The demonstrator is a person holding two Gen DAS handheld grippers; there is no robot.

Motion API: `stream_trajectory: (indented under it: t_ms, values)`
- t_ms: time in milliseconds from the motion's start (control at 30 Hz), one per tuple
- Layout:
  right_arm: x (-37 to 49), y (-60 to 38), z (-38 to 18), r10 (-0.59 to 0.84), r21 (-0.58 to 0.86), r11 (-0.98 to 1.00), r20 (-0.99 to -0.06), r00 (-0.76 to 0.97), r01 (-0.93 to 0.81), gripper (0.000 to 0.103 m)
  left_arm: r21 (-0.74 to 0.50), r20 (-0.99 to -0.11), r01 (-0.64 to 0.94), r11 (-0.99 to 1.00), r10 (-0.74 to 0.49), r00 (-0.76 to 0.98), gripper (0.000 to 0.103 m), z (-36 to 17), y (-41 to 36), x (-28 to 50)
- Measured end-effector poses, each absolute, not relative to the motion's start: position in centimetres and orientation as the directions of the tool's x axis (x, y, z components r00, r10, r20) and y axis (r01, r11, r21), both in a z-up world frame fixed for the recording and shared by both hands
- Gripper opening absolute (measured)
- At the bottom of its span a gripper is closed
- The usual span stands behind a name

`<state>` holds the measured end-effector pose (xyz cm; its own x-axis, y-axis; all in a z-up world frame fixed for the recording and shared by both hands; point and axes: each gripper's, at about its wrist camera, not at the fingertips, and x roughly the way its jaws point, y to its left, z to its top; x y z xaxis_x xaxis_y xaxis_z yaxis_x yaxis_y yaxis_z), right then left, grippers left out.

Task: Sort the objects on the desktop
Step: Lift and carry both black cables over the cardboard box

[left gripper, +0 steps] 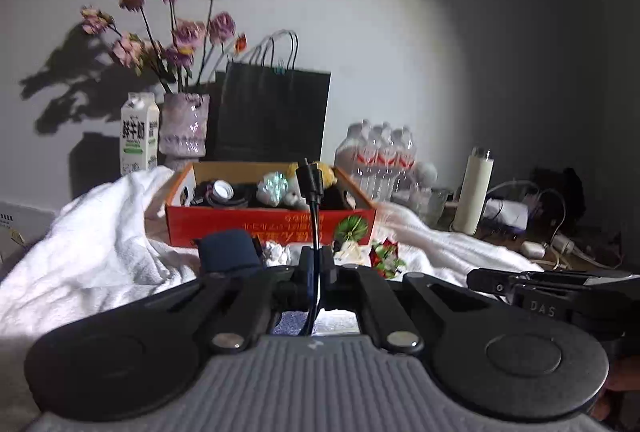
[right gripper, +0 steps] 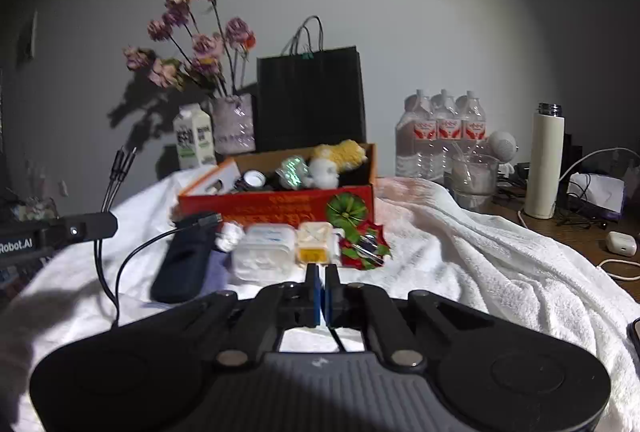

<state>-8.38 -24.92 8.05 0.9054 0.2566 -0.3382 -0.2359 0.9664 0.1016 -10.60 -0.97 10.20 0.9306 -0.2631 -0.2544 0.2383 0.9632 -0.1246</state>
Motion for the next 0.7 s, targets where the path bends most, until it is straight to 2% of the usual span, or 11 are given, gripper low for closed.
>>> stream_trajectory:
  t_ms: [233, 433, 500, 567, 633, 700]
  values:
    - [-12.1, -24.1, 9.5, 0.328, 0.112, 0.944, -0.291, 0.899, -0.309, 0.0, -0.136, -0.224, 0.237, 0.962, -0.263, 0.938, 0.003, 11.0, -0.5, -13.7]
    - [-12.3, -25.0, 9.3, 0.28, 0.1, 0.96, -0.283, 0.917, -0.262, 0.001, -0.131, -0.24, 0.231, 0.964, -0.257, 0.936, 0.003, 10.3, -0.7, -14.1]
    - [-12.2, -26.3, 8.8, 0.296, 0.118, 0.955, -0.331, 0.896, -0.272, 0.01, -0.131, -0.243, 0.228, 0.965, -0.255, 0.936, 0.003, 10.0, -0.4, -14.3]
    - [-12.4, -27.4, 7.8, 0.329, 0.139, 0.944, -0.382, 0.864, -0.298, 0.035, -0.127, -0.256, 0.223, 0.966, -0.249, 0.934, 0.003, 9.6, -0.2, -14.2]
    - [-12.8, -27.4, 6.2, 0.34, 0.125, 0.94, -0.447, 0.827, -0.318, 0.041, -0.141, -0.277, 0.217, 0.966, -0.249, 0.928, 0.003, 9.0, -0.1, -13.9]
    - [-13.0, -27.2, 4.5, 0.305, 0.083, 0.949, -0.496, 0.813, -0.305, 0.041, -0.148, -0.296, 0.217, 0.965, -0.253, 0.921, 0.003, 8.4, -0.2, -13.6]
